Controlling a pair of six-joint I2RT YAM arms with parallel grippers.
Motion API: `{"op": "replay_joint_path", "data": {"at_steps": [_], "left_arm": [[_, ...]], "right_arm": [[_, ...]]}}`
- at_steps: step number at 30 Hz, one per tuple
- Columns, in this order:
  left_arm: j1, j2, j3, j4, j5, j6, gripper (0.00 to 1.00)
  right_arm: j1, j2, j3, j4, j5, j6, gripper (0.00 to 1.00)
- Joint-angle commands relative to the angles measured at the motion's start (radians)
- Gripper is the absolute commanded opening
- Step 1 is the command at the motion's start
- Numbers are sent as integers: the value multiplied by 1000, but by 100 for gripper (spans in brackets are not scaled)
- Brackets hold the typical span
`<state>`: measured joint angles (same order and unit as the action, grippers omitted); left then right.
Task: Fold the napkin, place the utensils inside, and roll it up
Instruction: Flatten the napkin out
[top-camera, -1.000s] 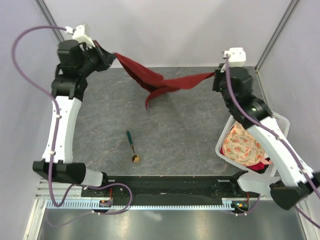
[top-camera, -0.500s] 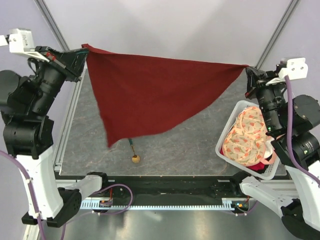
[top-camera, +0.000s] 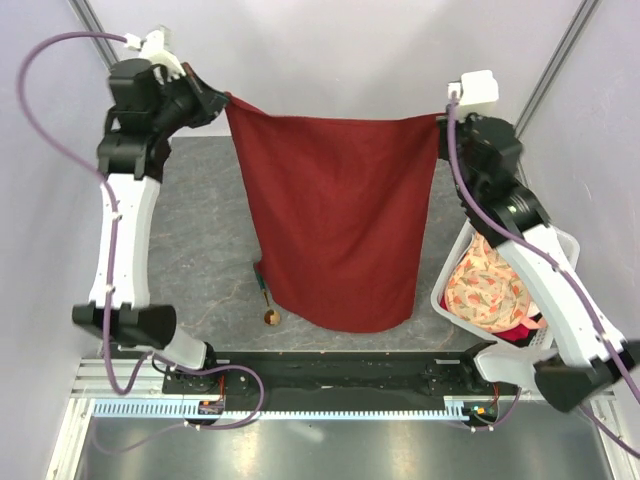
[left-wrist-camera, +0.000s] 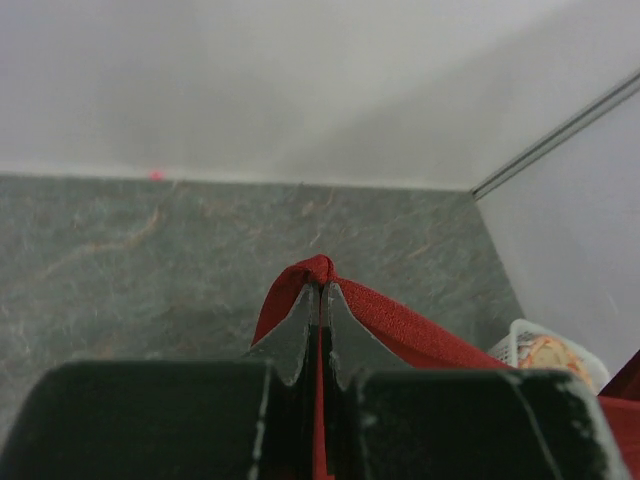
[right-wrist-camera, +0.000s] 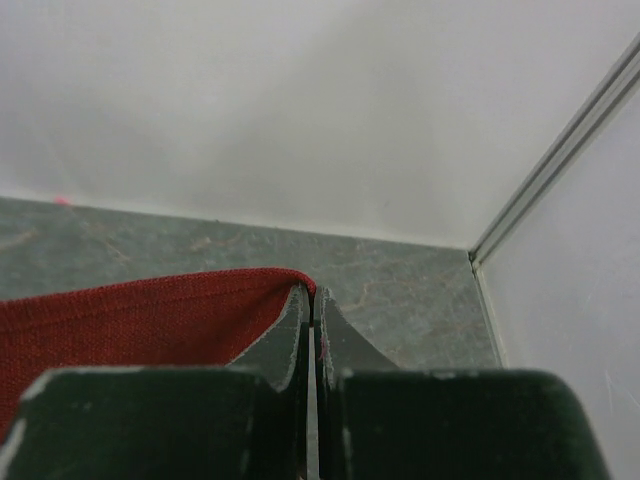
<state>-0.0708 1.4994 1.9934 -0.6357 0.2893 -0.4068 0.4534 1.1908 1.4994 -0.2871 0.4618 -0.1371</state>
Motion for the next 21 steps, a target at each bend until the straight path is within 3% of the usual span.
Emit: {"op": "replay_joint_path", "data": {"at_steps": [1, 8, 16, 21], "left_arm": [[9, 15, 5, 45, -12, -10, 2], [9, -43, -10, 65, -21, 20, 2], [9, -235, -53, 62, -36, 45, 2], [9, -304, 11, -28, -67, 69, 2]], "right_arm": [[-25, 81, 73, 71, 18, -30, 0], [-24, 44, 98, 68, -52, -32, 0], [-16, -114, 82, 19, -129, -42, 0], [-15, -195, 108, -29, -212, -56, 0]]}}
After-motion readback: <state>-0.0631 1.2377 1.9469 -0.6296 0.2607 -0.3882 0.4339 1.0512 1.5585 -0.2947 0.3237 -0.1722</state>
